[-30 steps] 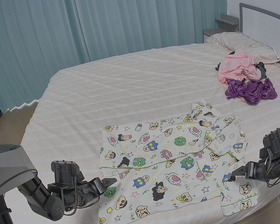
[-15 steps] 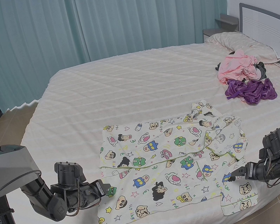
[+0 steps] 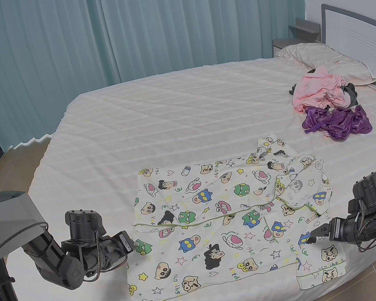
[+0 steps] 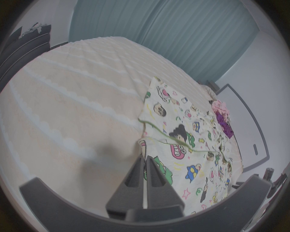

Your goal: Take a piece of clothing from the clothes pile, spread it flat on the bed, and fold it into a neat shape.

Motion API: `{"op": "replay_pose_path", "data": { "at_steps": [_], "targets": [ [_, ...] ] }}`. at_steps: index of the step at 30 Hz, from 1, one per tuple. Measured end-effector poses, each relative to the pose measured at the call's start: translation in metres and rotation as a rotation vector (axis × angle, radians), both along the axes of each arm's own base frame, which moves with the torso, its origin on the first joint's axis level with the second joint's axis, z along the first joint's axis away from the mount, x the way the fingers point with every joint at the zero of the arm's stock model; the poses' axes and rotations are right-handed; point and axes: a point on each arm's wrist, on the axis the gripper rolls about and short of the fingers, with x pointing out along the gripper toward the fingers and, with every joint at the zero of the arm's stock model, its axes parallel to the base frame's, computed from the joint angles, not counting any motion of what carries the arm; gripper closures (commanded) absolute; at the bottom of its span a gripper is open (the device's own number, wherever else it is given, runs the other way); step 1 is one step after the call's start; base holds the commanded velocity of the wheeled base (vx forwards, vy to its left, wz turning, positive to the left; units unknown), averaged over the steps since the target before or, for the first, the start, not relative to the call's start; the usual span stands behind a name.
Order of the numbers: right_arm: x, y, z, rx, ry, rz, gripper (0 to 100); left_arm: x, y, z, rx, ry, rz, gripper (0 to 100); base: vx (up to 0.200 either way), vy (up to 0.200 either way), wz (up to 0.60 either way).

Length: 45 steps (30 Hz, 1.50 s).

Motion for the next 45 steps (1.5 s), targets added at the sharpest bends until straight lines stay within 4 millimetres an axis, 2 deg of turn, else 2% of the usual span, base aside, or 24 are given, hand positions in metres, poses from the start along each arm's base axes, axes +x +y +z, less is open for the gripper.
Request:
{"op": "replay_pose_path", "data": {
  "at_steps": [12,28,29,38,45],
  "targets": [
    [0.000,0.000,0.000,0.000,-0.001,-0.001,0,0.020,0.026,0.009,-0.006,-0.059,0.092,100,0.000,0.000,0.00],
    [0.000,-0.001,0.000,-0.001,0.001,-0.002,0,0.038,0.027,0.000,-0.011,-0.069,0.106,100,0.000,0.000,0.00],
    [0.000,-0.001,0.000,-0.001,0.002,-0.003,0,0.039,0.027,-0.001,-0.011,-0.069,0.107,0,0.000,0.000,0.00],
    [-0.002,-0.001,-0.001,-0.011,0.007,-0.005,0,0.041,0.032,-0.004,-0.003,-0.064,0.131,0,0.000,0.000,0.00],
    [-0.009,-0.004,-0.002,-0.032,0.019,0.009,0,0.035,0.046,-0.002,-0.004,-0.053,0.168,0,0.000,0.000,0.00]
  ]
}}
